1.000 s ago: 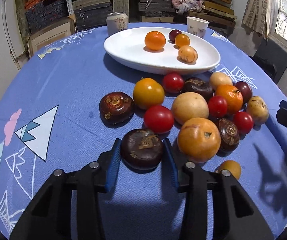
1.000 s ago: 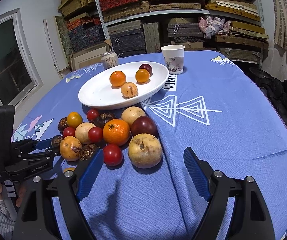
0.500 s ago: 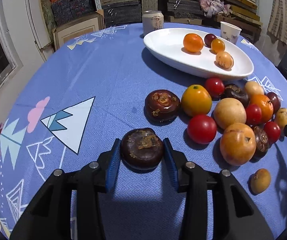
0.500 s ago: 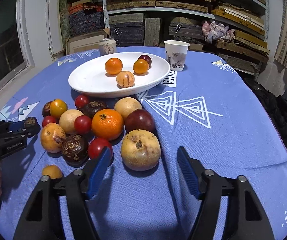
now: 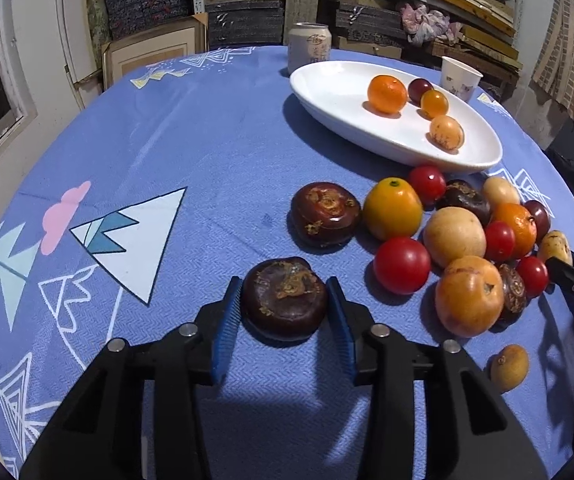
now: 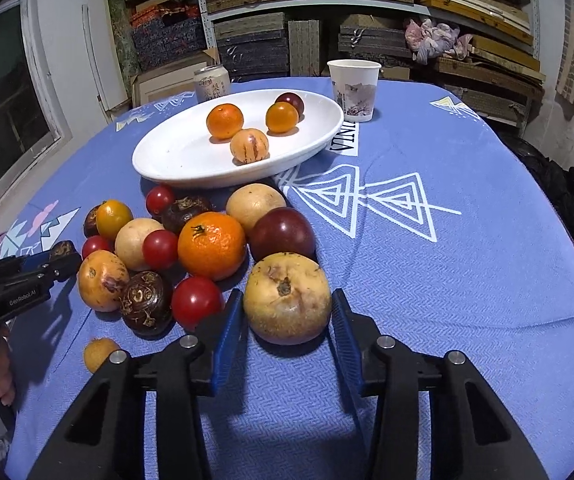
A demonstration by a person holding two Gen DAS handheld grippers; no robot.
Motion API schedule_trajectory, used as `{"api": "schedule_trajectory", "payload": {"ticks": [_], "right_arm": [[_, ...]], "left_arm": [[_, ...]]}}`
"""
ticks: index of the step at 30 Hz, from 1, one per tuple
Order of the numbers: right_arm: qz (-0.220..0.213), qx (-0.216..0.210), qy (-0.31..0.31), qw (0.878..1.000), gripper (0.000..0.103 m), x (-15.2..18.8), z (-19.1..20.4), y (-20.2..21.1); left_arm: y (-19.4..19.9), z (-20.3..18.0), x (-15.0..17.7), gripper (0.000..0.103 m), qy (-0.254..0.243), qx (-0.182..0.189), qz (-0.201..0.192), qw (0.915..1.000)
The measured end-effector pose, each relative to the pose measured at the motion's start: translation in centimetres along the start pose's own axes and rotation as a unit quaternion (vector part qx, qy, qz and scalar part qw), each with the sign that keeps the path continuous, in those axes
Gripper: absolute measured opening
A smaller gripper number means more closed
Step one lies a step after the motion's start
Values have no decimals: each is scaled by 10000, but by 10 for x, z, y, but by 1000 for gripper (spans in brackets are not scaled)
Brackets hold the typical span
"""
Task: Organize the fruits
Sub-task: 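Close the right tool on the pale yellow pear while the left tool lifts the brown fruit, then carry the brown fruit and the pear onto the plate and open both tools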
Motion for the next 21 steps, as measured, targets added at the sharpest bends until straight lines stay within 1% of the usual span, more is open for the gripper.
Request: {"api": "schedule_trajectory", "payload": {"ticks": [4, 6, 8, 10, 13, 14, 18, 20, 21], "right_arm": [[-51, -4, -55, 10000, 45, 1, -1, 3], [-128, -28, -100, 9999, 45, 1, -2, 6], [-198, -56, -169, 9996, 45, 0, -4, 9], [-262, -109, -249, 9993, 45, -1, -7, 14], [-358, -272, -518, 9976, 45, -12, -17, 22], [-417, -364, -569, 9968, 45, -21, -21, 26], [-797, -182, -456, 9956, 45, -71, -27, 41], [-845, -176, -463, 9952, 44, -96, -29, 36], [-822, -208, -491, 9952, 44, -106, -31, 29]], "left_arm": [[6, 1, -1, 41, 91, 230, -39, 9997], [16, 0, -3, 41, 135, 390, -241, 9989], [25, -2, -4, 41, 88, 384, -463, 9981], [30, -5, -8, 41, 60, 362, -591, 9976], [35, -13, -27, 41, 118, 454, -585, 9972], [37, -17, -36, 41, 74, 452, -620, 9970], [45, -43, -80, 41, -189, 404, -899, 9950], [39, -57, -99, 41, -232, 386, -939, 9946], [33, -65, -107, 41, -240, 433, -904, 9947]]}}
Point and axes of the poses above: each gripper's, at about its wrist camera, not at the fingertips, and y roughly against the way its jaws point, z to its left, x to its underside, the point moved 3 cm from there along -y, roughly the way its jaws point, and after that the axes turned 10 degrees about y, right-handed, at the moved point
